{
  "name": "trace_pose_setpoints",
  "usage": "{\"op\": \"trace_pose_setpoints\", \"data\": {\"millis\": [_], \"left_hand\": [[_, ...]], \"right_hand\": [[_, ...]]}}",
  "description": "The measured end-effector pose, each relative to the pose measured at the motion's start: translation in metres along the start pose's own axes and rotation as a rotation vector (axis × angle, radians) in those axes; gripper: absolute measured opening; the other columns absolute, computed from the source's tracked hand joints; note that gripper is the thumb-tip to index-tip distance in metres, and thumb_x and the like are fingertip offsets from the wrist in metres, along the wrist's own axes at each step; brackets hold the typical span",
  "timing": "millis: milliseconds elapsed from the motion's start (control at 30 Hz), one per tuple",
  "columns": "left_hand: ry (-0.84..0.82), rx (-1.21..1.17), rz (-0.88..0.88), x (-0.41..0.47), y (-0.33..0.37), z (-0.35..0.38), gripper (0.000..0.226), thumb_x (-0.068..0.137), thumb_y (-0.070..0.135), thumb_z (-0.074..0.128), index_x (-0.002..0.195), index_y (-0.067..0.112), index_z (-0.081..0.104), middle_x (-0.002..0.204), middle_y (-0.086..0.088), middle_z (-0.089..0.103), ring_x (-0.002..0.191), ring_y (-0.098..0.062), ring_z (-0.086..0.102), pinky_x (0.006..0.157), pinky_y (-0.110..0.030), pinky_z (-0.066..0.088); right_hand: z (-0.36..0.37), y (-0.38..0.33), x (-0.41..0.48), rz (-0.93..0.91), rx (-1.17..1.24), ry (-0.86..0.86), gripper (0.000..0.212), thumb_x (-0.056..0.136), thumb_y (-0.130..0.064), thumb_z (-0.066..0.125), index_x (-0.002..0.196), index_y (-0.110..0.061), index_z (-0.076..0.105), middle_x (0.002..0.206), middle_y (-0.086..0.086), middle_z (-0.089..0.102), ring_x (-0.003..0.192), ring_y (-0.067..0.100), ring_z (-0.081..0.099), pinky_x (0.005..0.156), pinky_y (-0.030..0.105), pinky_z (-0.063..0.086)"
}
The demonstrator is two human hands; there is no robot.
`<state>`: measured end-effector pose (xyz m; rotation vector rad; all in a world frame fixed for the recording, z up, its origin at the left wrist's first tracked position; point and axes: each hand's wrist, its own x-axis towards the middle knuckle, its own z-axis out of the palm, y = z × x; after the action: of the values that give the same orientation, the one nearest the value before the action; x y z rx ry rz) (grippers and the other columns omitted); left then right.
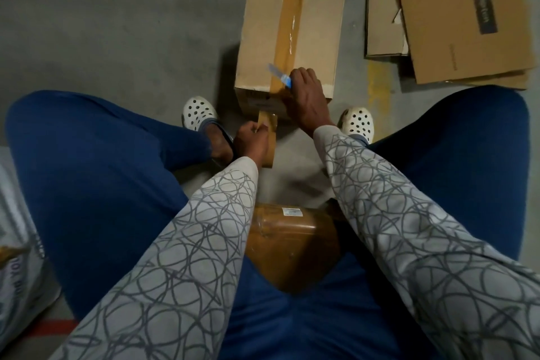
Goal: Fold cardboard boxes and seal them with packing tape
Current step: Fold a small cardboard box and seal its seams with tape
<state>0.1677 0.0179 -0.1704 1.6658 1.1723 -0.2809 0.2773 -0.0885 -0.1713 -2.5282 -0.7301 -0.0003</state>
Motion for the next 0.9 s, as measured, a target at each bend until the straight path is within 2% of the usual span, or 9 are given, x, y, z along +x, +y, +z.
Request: {"op": "trace_pose_setpoints", "data": {"millis": [167,333,400,500,600,667,767,833,900], "left_hand": [[-0.004,0.018,-0.024,0.016,0.001,0.002,0.025,0.098,0.036,0.062,0.112,0.017,0.07,0.118,-0.009,0.068,0.108,-0.03,0.061,0.097,-0.043,0.052],[-0.01,0.027,-0.046,0.026,-0.001,0.005,0.024,0.099,0.036,0.061,0.113,0.017,0.068,0.116,-0.008,0.066,0.107,-0.029,0.06,0.097,-0.042,0.051],[-0.007,0.026,-0.044,0.025,-0.001,0.007,0.021,0.099,0.035,0.062,0.109,0.018,0.068,0.109,-0.007,0.066,0.105,-0.028,0.061,0.096,-0.041,0.052],[0.001,0.025,-0.028,0.021,0.003,0.007,0.015,0.097,0.035,0.063,0.102,0.022,0.067,0.11,-0.008,0.068,0.105,-0.03,0.062,0.095,-0.041,0.052],[-0.001,0.022,0.016,0.012,0.013,0.001,0.012,0.097,0.036,0.063,0.093,0.024,0.063,0.108,-0.007,0.068,0.103,-0.03,0.063,0.094,-0.041,0.053],[0.004,-0.004,0.064,0.005,0.019,-0.003,0.017,0.095,0.036,0.065,0.085,0.022,0.062,0.101,-0.006,0.068,0.1,-0.031,0.063,0.09,-0.04,0.053],[-0.013,-0.106,0.106,-0.005,0.028,-0.008,0.021,0.091,0.033,0.072,0.075,0.024,0.062,0.091,-0.001,0.066,0.097,-0.029,0.065,0.086,-0.038,0.052],[-0.074,-0.233,0.072,-0.017,0.034,-0.014,0.014,0.091,0.027,0.074,0.08,0.023,0.065,0.087,0.002,0.066,0.083,-0.021,0.062,0.077,-0.032,0.052],[-0.175,-0.37,0.019,-0.032,0.039,-0.019,0.008,0.093,0.019,0.072,0.087,0.021,0.067,0.081,0.001,0.064,0.066,-0.012,0.051,0.061,-0.026,0.047]], "right_hand": [[0.015,0.002,0.01,-0.009,0.048,-0.082,0.028,0.084,-0.009,0.078,0.104,0.0,0.061,0.099,0.021,0.066,0.084,0.034,0.058,0.07,0.032,0.043],[0.016,0.005,0.016,-0.011,0.058,-0.025,0.027,0.08,-0.009,0.082,0.097,0.001,0.063,0.087,0.021,0.067,0.072,0.033,0.062,0.067,0.026,0.036],[0.016,0.007,0.023,-0.013,0.05,-0.034,0.025,0.082,-0.009,0.079,0.098,0.001,0.063,0.089,0.021,0.068,0.073,0.033,0.062,0.067,0.028,0.041],[0.014,0.004,0.034,-0.011,0.015,-0.107,0.022,0.089,-0.01,0.072,0.104,0.0,0.061,0.097,0.022,0.067,0.081,0.037,0.062,0.068,0.04,0.052],[0.002,-0.004,0.033,0.05,0.023,-0.195,0.024,0.088,-0.003,0.07,0.109,0.002,0.059,0.106,0.025,0.065,0.092,0.04,0.061,0.078,0.041,0.05],[-0.008,-0.009,0.022,0.165,0.117,-0.191,0.023,0.086,-0.002,0.069,0.106,0.005,0.06,0.104,0.027,0.065,0.093,0.04,0.062,0.077,0.035,0.046],[-0.023,-0.021,-0.007,0.5,0.334,-0.166,0.028,0.094,-0.025,0.069,0.105,0.0,0.064,0.099,0.017,0.069,0.088,0.029,0.063,0.075,0.029,0.043],[-0.034,-0.034,-0.03,0.723,0.568,-0.182,0.041,0.095,-0.044,0.067,0.105,-0.005,0.068,0.095,0.009,0.07,0.084,0.02,0.063,0.075,0.029,0.046],[-0.044,-0.047,-0.05,0.826,0.797,-0.157,0.046,0.093,-0.052,0.066,0.094,-0.006,0.069,0.09,0.011,0.072,0.083,0.023,0.067,0.074,0.036,0.053]]}}
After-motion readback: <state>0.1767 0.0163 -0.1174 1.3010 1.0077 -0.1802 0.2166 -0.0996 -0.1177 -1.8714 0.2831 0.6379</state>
